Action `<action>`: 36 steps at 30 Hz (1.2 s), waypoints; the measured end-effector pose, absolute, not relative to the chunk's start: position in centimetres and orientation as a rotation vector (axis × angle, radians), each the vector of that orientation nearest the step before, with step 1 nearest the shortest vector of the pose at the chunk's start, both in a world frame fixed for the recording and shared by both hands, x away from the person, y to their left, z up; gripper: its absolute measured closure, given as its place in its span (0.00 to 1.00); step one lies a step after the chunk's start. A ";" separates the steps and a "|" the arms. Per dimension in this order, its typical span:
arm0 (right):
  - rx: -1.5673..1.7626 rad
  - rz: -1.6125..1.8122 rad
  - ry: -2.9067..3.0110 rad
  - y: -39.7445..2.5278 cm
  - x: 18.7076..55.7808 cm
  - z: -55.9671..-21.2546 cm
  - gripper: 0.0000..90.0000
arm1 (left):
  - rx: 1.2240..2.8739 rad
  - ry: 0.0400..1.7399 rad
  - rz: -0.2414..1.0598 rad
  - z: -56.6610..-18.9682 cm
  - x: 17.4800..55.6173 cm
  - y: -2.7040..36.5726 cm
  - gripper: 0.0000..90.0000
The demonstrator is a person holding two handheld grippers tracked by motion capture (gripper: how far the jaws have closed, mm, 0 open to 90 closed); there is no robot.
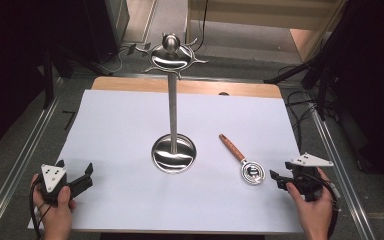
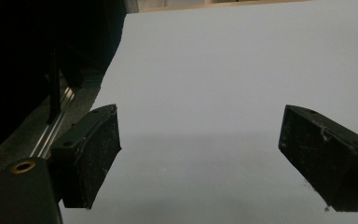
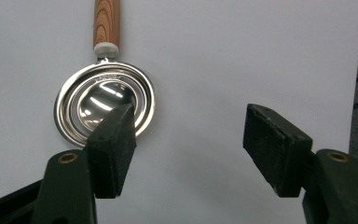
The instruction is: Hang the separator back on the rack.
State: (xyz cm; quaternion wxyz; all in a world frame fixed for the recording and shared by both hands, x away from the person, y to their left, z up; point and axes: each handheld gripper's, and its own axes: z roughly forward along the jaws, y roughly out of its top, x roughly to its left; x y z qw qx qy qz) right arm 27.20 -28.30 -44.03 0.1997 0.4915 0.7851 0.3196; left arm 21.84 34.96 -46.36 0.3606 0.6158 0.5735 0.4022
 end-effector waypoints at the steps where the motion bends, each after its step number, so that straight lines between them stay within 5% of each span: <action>1: 1.386 0.885 2.199 -28.1 27.3 -43.9 0.39 | 1.588 1.477 1.037 -46.4 21.8 35.0 0.15; 6: 1.422 0.824 2.260 -27.1 28.1 -43.3 0.29 | 1.588 1.478 1.037 -46.4 21.8 35.0 0.15; 15: 1.506 0.713 2.364 -25.7 30.3 -43.3 0.26 | 1.584 1.478 1.041 -46.4 21.8 35.0 0.15; 30: 1.480 0.666 2.454 -23.0 33.0 -42.4 0.31 | 1.583 1.480 1.037 -46.3 21.8 35.0 0.15; 36: 1.484 0.632 2.462 -22.0 33.9 -42.5 0.46 | 1.582 1.479 1.036 -46.3 21.8 35.0 0.15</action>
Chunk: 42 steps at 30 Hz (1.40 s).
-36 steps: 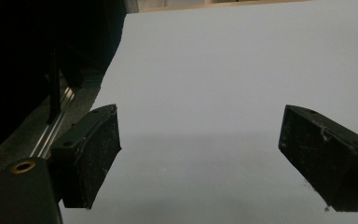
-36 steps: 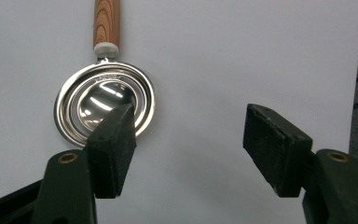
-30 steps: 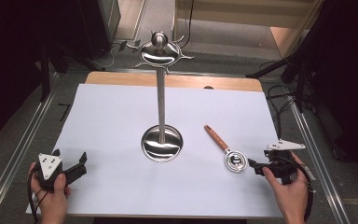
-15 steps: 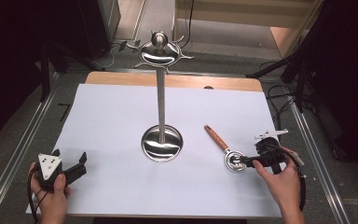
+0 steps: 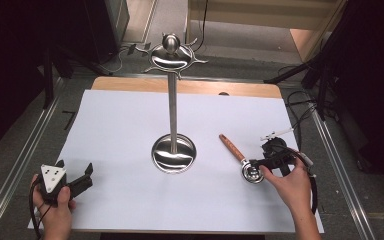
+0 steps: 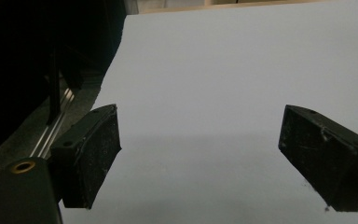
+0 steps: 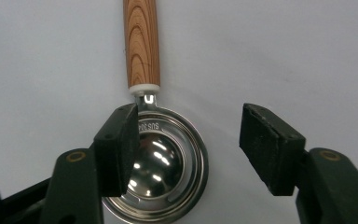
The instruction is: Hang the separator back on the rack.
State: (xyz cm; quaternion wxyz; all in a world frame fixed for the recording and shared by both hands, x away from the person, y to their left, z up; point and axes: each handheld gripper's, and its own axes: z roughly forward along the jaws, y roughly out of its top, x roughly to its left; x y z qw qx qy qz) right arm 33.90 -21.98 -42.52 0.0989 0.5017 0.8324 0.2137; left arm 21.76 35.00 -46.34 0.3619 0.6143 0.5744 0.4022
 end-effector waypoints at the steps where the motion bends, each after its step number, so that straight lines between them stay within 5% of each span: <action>1: 1.475 0.637 2.476 -21.9 34.1 -42.6 0.48 | 1.583 1.479 1.036 -46.3 21.8 35.0 0.15; 42: 1.249 0.520 2.630 -16.3 38.3 -43.1 0.65 | 1.584 1.476 1.032 -46.3 21.8 35.0 0.15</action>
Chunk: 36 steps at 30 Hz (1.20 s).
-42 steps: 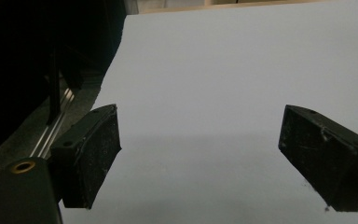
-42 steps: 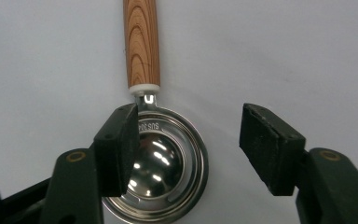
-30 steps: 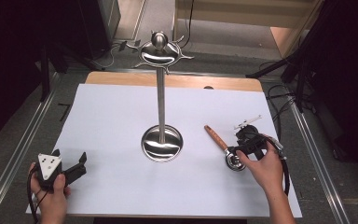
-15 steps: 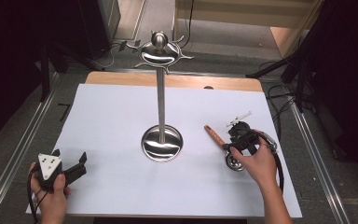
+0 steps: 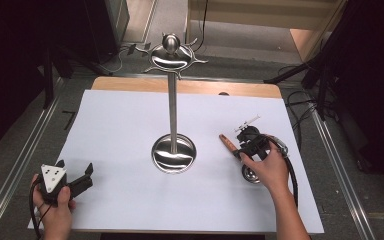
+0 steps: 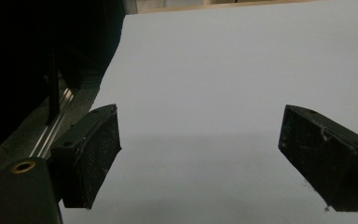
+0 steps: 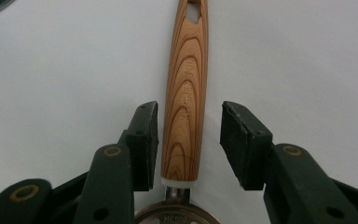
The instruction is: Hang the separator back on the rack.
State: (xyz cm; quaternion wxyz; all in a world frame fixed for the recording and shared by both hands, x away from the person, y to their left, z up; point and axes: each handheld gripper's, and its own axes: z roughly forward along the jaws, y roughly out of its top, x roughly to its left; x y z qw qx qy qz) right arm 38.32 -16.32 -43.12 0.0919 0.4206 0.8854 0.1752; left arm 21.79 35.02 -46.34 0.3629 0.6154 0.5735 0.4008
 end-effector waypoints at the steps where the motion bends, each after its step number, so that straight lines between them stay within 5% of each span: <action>1: 1.250 0.522 2.630 -16.2 38.4 -43.2 0.65 | 1.584 1.474 1.031 -46.3 21.8 35.0 0.15; 36: 1.361 0.389 2.685 -14.7 40.2 -44.6 0.77 | 1.586 1.473 1.027 -46.3 21.8 35.1 0.15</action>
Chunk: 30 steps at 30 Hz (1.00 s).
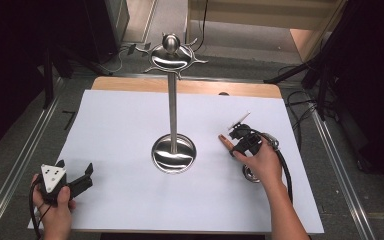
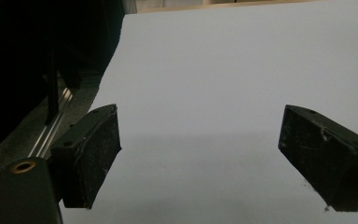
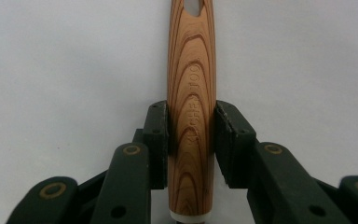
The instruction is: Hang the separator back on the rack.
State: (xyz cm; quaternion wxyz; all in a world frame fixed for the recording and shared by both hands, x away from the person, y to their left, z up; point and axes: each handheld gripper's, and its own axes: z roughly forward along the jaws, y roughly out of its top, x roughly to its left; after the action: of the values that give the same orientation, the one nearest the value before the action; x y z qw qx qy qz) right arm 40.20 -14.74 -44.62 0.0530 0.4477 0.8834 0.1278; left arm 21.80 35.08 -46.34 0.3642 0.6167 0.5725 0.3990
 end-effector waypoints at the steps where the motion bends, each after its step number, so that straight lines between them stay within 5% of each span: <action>1: 1.353 0.399 2.685 -14.8 40.1 -44.6 0.77 | 1.586 1.472 1.026 -46.3 21.8 35.1 0.15; 30: 1.182 1.346 2.255 -17.5 34.0 -36.1 0.78 | 1.591 1.471 1.027 -46.3 21.8 35.1 0.15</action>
State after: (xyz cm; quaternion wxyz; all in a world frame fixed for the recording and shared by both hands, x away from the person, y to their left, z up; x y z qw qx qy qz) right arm 33.98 -17.48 -36.09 0.1304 0.4067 0.7764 0.4634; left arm 21.82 35.06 -46.34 0.3633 0.6181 0.5716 0.3992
